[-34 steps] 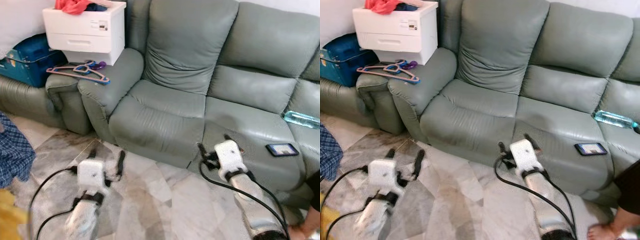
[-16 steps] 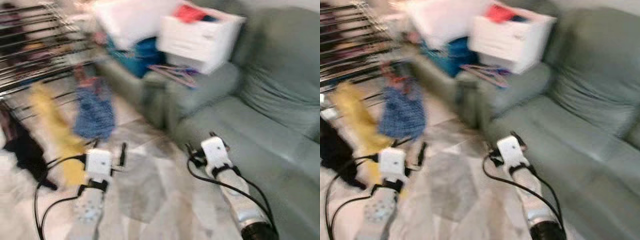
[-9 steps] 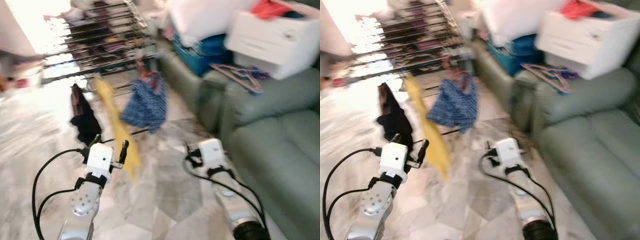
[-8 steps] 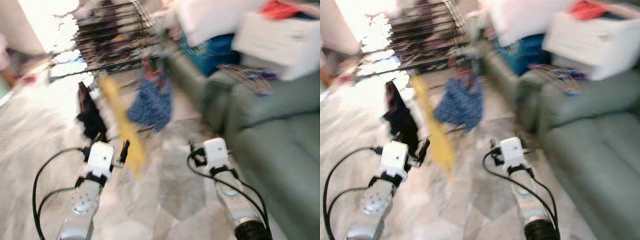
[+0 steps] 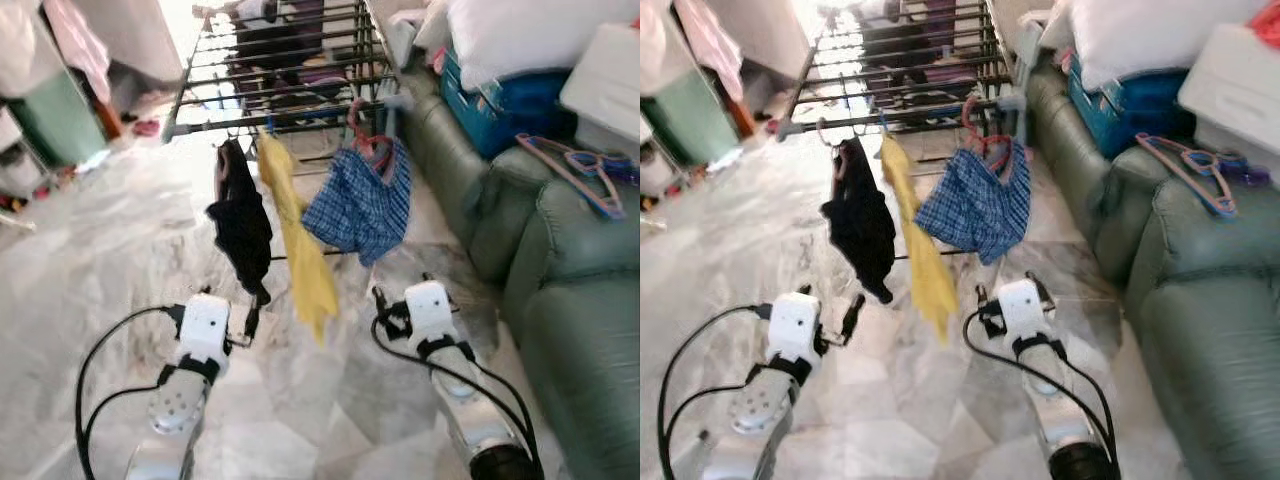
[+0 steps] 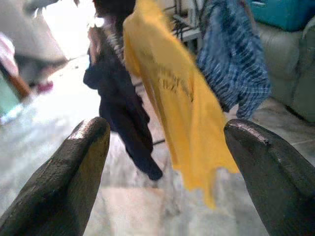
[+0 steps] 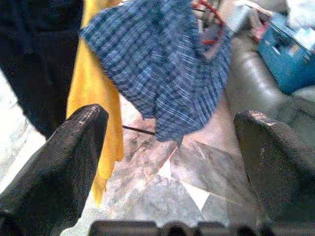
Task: Hang hanger
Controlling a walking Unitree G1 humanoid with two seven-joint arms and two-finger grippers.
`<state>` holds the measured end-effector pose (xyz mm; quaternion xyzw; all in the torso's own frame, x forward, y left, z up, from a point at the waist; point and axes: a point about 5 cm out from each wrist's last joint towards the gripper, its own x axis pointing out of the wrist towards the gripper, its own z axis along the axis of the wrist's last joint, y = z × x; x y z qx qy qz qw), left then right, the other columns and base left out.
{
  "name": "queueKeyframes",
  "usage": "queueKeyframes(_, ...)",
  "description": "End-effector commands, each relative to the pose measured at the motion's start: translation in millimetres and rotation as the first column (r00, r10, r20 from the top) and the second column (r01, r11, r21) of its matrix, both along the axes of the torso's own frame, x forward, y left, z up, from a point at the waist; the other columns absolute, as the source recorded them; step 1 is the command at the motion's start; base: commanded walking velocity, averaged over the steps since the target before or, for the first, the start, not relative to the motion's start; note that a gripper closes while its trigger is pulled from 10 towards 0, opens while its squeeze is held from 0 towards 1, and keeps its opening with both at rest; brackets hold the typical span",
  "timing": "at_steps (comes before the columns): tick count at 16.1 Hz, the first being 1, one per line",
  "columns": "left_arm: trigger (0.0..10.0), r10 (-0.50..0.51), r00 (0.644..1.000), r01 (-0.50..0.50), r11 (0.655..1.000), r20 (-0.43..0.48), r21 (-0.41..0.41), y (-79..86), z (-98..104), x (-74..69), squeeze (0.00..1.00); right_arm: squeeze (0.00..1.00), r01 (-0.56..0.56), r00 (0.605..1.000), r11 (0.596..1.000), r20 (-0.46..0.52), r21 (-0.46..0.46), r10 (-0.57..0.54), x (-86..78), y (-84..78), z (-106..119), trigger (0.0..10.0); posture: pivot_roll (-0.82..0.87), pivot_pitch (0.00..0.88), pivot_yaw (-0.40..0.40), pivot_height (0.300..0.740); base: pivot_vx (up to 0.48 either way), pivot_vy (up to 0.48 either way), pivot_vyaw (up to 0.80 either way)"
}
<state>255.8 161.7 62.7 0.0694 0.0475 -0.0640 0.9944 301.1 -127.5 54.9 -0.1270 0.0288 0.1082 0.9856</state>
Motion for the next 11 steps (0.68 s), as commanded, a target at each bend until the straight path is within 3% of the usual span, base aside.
queueKeyframes(1, 10.0, 0.049, 0.998, -0.049, 0.999, -0.031, -0.010, 7.0, -7.0, -2.7, 0.00, 0.00, -0.046, 0.999, 0.999, 0.020, -0.006, 0.046, 4.7, 7.4, 6.4, 10.0, 0.07, 0.000, 0.049, 0.740, 0.000, 0.000, 0.80)
queueKeyframes(4, 10.0, 0.074, 0.997, -0.074, 0.997, -0.025, 0.011, 10.0, -9.0, -5.2, 0.00, 0.00, -0.063, 0.998, 0.998, 0.025, -0.007, 0.063, 5.8, 10.1, 8.2, 10.0, 0.07, 0.000, 0.040, 0.740, 0.000, 0.000, 0.80)
queueKeyframes(11, 10.0, 0.028, 0.999, -0.027, 0.999, -0.029, 0.046, 13.9, -5.4, -2.1, 0.00, 0.00, -0.054, 0.999, 0.998, 0.009, 0.029, 0.053, -1.7, 19.9, 0.8, 10.0, 0.06, 0.000, 0.101, 0.740, 0.000, 0.000, 0.80)
